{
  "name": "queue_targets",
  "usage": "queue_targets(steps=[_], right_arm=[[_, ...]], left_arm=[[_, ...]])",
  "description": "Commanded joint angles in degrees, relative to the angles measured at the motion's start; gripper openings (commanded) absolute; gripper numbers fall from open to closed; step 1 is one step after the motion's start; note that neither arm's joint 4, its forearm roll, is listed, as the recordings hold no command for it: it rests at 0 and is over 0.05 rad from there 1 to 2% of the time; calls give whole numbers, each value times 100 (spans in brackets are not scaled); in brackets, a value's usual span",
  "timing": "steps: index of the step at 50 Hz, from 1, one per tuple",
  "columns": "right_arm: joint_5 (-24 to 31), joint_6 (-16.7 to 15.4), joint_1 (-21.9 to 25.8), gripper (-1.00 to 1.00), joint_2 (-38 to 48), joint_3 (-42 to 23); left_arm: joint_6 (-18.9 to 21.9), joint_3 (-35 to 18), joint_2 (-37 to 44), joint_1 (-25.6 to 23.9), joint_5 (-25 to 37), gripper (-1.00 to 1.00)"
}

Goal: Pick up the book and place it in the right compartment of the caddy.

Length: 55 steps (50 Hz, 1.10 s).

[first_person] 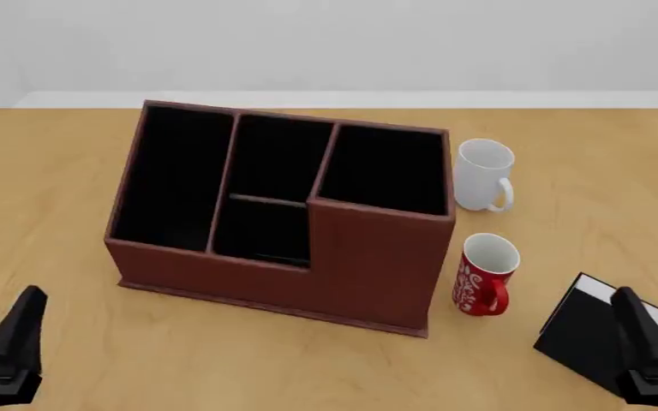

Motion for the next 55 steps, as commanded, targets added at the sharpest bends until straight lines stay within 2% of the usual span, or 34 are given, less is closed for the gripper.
queue_targets(steps=[1, 7, 10, 12, 14, 16, 18, 19, 22, 23, 28, 31, 32, 33, 37, 39, 44, 46, 49, 50, 52, 55], right_arm=[[-50, -34, 43, 100, 9, -26], [-93, -223, 177, 100, 198, -102], [31, -166, 298, 100, 309, -283], [-18, -437, 374, 100, 653, -434], [104, -392, 380, 100, 681, -627], [-62, -569, 354, 100, 1182, -714], [4, -628, 384, 100, 1272, -809], [-73, -870, 350, 100, 1442, -794], [-139, -858, 311, 100, 1687, -841], [-136, -1046, 293, 100, 1762, -886], [-34, -1320, 398, 100, 2221, -1130], [119, -1634, 385, 100, 2468, -1267], [240, -1638, 406, 100, 2346, -1331], [215, -1786, 363, 100, 2621, -1343], [442, -2013, 350, 100, 2728, -1483], [608, -2003, 365, 100, 2648, -1594], [873, -2287, 409, 100, 2915, -1819], [1077, -2491, 445, 100, 2988, -1996], [1281, -2634, 412, 100, 3107, -2229], [1383, -2591, 422, 100, 3110, -2342], [1465, -2792, 410, 100, 3330, -2413], [1591, -2862, 451, 100, 3541, -2524]], left_arm=[[0, -15, 26, 0, -7, 100], [0, -15, 26, 0, -7, 100], [0, -15, 26, 0, -7, 100], [0, -15, 26, 0, -7, 100], [0, -15, 26, 0, -7, 100], [0, -15, 26, 0, -7, 100], [0, -15, 26, 0, -7, 100], [0, -15, 26, 0, -7, 100], [0, -15, 26, 0, -7, 100], [0, -15, 26, 0, -7, 100], [0, -15, 26, 0, -7, 100], [0, -15, 26, 0, -7, 100], [0, -15, 26, 0, -7, 100], [0, -15, 26, 0, -7, 100], [0, -15, 26, 0, -7, 100], [0, -15, 26, 0, -7, 100], [0, -15, 26, 0, -7, 100], [0, -15, 26, 0, -7, 100], [0, -15, 26, 0, -7, 100], [0, -15, 26, 0, -7, 100], [0, -15, 26, 0, -7, 100], [0, -15, 26, 0, -7, 100]])
